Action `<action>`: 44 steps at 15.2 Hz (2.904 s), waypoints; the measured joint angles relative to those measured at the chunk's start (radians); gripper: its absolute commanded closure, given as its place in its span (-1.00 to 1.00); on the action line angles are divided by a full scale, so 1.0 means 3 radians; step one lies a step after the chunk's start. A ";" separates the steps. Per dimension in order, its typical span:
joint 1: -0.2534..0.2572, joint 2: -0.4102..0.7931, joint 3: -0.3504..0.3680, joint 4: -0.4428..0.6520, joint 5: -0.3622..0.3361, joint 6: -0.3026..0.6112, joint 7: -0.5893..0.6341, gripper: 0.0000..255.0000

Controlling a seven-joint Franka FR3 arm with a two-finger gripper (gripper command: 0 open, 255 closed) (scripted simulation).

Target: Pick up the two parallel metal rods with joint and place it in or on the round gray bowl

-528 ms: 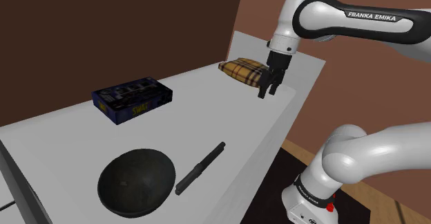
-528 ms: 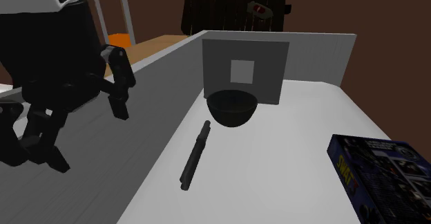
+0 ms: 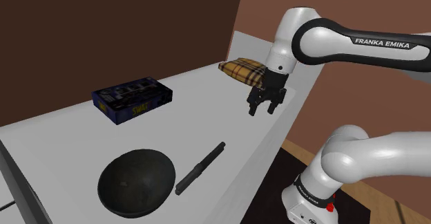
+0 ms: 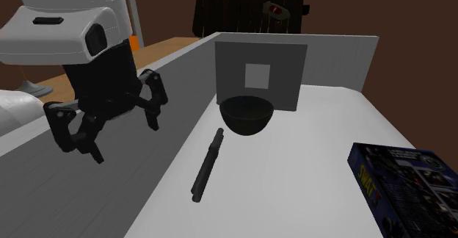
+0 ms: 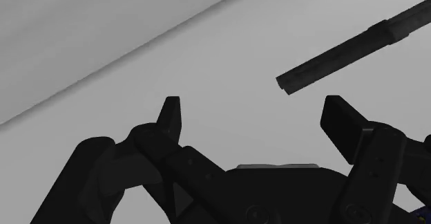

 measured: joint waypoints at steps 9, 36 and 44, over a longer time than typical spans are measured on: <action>-0.0121 0.0104 0.1203 -0.0256 0.0818 0.0671 0.2008 -1.00; -0.1541 0.1558 0.3433 0.0175 0.1120 0.2208 0.4446 1.00; -0.1538 0.1541 0.3426 0.0186 0.1080 0.2172 0.4450 1.00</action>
